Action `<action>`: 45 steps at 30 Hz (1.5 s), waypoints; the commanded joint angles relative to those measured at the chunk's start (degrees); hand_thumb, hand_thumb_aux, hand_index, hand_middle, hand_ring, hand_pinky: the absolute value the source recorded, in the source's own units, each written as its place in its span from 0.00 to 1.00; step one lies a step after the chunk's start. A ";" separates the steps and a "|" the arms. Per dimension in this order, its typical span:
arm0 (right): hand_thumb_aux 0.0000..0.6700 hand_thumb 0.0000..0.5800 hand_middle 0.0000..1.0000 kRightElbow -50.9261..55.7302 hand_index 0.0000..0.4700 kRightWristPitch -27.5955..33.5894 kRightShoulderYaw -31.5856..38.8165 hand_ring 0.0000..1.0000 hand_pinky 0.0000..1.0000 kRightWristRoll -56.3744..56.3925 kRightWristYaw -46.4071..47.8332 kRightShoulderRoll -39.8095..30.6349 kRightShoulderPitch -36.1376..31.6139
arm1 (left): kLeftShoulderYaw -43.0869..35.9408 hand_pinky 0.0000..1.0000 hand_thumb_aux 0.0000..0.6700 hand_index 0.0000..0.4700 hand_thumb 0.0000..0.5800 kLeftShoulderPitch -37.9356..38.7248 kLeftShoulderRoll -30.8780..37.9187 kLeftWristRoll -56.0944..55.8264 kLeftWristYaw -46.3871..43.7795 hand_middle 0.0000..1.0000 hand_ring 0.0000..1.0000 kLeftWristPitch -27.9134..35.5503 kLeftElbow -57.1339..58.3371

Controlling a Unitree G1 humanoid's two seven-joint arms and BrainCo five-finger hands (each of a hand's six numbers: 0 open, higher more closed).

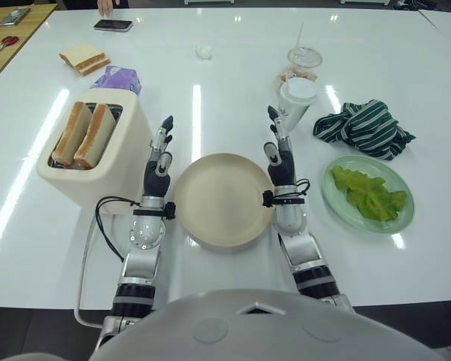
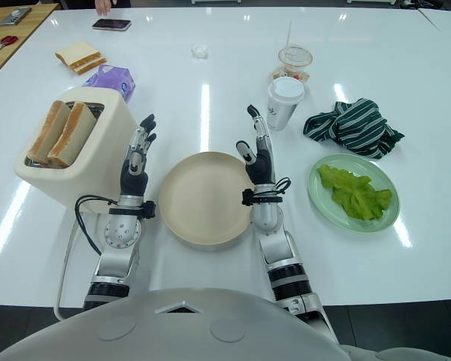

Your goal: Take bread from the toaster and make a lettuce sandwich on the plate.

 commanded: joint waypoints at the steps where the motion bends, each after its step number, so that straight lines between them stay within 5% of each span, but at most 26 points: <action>1: 0.00 0.00 0.00 0.01 0.00 0.52 0.06 0.00 0.00 0.24 0.11 0.39 -0.18 | 1.70 0.00 0.00 0.00 0.00 0.32 1.89 0.48 -0.55 0.00 0.00 0.12 -7.92; 10: 0.00 0.00 0.00 -0.30 0.00 0.26 1.12 0.00 0.00 -0.43 0.49 0.37 -0.42 | 22.30 0.00 0.00 0.00 0.00 1.48 16.62 -2.62 -8.84 0.00 0.00 9.32 -38.34; 15: 0.00 0.00 0.00 0.34 0.00 0.09 1.81 0.00 0.00 -0.73 -0.24 0.75 -0.88 | 44.55 0.00 0.00 0.00 0.00 6.56 26.19 -1.14 -10.64 0.00 0.00 7.06 -30.54; 18: 0.00 0.00 0.00 0.74 0.00 -0.02 1.58 0.00 0.00 -0.56 -0.72 0.69 -1.06 | 49.98 0.00 0.00 0.00 0.00 8.97 30.90 8.53 -7.28 0.00 0.00 4.61 -19.39; 26: 0.00 0.00 0.00 1.67 0.00 -0.73 1.10 0.00 0.00 0.13 -0.26 0.11 -1.80 | 41.06 0.00 0.00 0.00 0.00 11.96 36.83 30.21 1.16 0.00 0.00 1.89 -4.69; 45: 0.00 0.00 0.00 1.03 0.00 -0.22 1.74 0.00 0.00 -0.36 0.47 0.06 -1.26 | 29.35 0.00 0.00 0.00 0.00 7.63 39.27 32.98 5.41 0.00 0.00 9.21 -1.32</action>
